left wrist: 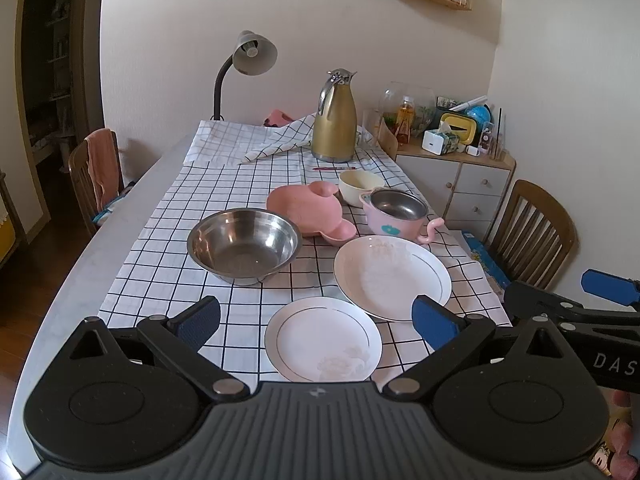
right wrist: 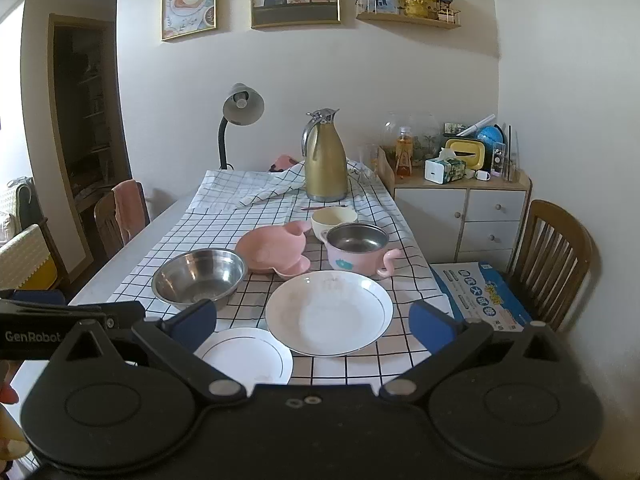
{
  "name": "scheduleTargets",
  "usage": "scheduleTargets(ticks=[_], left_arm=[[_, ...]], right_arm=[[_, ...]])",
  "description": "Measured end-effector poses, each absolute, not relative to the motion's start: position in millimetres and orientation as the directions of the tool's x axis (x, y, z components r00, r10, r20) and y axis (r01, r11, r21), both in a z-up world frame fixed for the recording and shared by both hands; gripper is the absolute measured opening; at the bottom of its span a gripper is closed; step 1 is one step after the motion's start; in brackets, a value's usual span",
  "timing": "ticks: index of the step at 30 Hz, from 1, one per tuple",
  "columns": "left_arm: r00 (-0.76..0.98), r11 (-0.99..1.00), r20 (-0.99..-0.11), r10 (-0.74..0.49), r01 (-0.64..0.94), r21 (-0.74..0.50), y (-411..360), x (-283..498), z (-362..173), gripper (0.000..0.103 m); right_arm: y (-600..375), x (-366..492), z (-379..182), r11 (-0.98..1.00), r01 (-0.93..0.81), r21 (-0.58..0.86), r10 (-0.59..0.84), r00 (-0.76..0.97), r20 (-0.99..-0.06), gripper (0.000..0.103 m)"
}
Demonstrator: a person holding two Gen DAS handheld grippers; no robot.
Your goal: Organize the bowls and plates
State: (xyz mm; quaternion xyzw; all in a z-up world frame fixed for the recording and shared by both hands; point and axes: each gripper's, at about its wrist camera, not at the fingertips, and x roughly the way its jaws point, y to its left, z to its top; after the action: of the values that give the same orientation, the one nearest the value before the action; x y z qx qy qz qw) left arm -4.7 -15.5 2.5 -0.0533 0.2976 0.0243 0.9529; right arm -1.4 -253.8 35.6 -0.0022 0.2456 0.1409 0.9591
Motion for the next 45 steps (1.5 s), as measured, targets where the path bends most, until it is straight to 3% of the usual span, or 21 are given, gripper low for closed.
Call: scheduleTargets(ticks=[28, 45], left_arm=[[0.822, 0.993, -0.568, 0.051, -0.101, -0.057, -30, 1, 2, 0.102], [0.749, 0.983, -0.66, 0.052, -0.156, -0.1, -12, 41, -28, 0.102]], right_arm=[[-261, 1, 34, 0.955, -0.29, 0.066, 0.287, 0.841, -0.459, 0.103], [-251, 48, 12, 0.935, -0.35, 0.058, 0.325, 0.781, -0.533, 0.103]])
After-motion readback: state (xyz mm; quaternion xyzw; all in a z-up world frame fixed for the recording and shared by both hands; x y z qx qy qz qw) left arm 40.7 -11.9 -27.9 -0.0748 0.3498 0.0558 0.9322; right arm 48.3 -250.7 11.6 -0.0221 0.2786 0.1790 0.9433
